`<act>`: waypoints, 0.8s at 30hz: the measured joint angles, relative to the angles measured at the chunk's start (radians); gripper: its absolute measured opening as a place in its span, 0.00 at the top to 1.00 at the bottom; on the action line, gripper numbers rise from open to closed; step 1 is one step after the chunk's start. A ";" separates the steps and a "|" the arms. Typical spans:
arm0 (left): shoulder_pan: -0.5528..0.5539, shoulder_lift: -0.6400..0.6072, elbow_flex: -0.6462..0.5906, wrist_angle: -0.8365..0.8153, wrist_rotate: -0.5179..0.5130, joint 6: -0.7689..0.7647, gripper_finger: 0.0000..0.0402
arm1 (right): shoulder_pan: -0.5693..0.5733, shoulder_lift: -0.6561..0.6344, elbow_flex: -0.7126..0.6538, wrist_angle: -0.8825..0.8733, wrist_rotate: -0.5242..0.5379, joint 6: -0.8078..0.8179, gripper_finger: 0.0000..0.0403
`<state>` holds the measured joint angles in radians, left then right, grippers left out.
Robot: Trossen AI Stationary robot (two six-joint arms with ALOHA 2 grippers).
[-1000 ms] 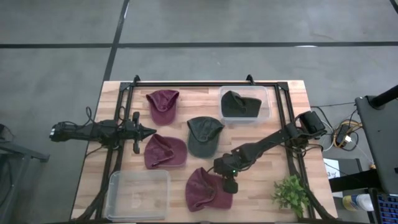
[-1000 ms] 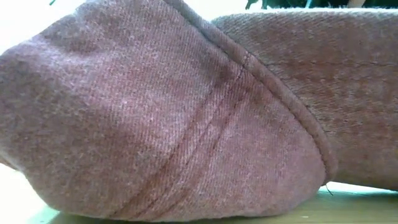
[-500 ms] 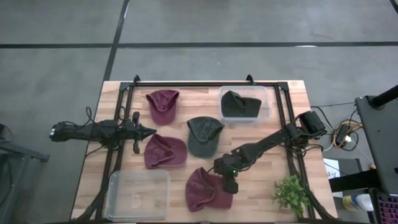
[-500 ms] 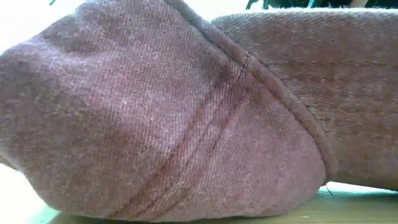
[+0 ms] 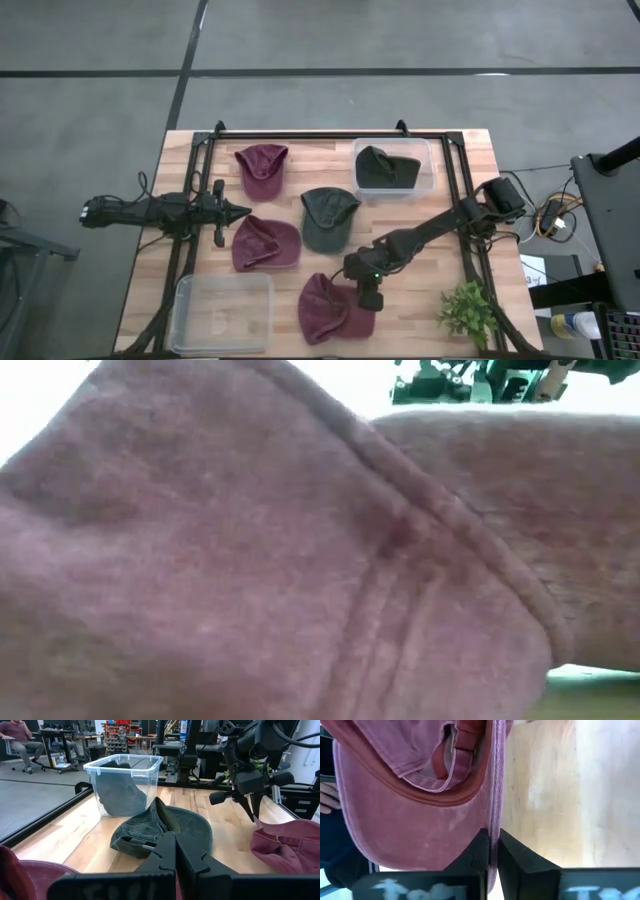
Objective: Pick & Place hat
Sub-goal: Put the bottom dark red cap into the bottom transparent bin
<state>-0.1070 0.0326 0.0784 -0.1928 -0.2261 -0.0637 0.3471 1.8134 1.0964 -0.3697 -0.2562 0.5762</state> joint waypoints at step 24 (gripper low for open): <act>0.000 0.004 0.000 0.006 0.000 0.000 1.00 | -0.068 -0.163 0.257 -0.391 0.276 -0.156 0.97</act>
<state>-0.1074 0.0368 0.0780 -0.1865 -0.2260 -0.0637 0.2789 1.6503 1.3535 -0.7611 0.0195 0.4205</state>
